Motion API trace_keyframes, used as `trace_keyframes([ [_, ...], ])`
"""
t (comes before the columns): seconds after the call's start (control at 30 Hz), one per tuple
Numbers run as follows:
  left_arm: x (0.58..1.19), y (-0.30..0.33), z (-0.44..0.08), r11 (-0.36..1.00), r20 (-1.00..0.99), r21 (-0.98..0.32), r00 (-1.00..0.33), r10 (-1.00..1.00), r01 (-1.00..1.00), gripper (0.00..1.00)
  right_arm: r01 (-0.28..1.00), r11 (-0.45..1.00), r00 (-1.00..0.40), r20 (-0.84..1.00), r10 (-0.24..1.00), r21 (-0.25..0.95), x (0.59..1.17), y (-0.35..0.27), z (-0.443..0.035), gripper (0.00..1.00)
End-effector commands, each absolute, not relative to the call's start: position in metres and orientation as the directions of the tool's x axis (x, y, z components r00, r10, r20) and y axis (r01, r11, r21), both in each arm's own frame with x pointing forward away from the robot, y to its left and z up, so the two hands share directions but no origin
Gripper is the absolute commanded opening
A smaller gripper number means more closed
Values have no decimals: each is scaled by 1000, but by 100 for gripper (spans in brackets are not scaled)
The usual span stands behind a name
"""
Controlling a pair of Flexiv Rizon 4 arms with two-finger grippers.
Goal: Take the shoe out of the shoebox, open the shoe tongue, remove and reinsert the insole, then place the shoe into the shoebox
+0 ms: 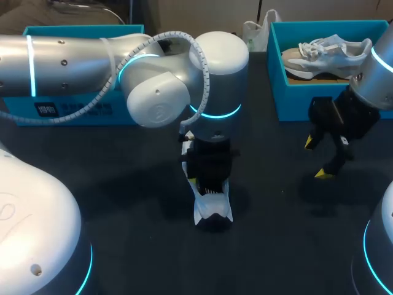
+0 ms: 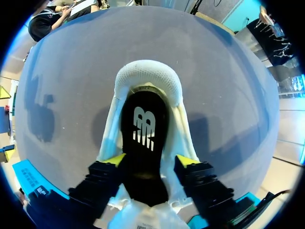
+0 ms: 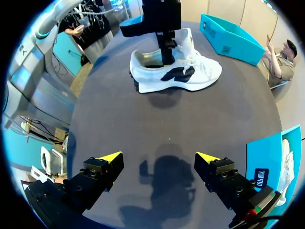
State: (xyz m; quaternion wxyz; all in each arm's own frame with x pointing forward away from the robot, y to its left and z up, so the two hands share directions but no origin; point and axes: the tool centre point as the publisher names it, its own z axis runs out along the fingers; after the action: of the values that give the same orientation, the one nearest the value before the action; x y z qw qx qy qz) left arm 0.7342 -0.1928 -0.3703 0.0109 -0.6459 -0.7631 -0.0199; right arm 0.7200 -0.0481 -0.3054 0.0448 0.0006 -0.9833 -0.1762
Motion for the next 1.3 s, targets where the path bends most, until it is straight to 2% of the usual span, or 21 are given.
trace_keyframes([
  [0.03,731,-192,-367,173,42,33,-174,984,984,100,15,939,-996,87,-16,343,720,-47,-306,100],
  [0.57,735,-197,-347,157,3,29,-157,988,987,100,15,939,-996,87,-16,343,720,-47,-306,100],
  [1.3,790,-187,-317,180,-16,78,-180,984,981,100,15,939,-996,87,-16,343,720,-47,-306,100],
])
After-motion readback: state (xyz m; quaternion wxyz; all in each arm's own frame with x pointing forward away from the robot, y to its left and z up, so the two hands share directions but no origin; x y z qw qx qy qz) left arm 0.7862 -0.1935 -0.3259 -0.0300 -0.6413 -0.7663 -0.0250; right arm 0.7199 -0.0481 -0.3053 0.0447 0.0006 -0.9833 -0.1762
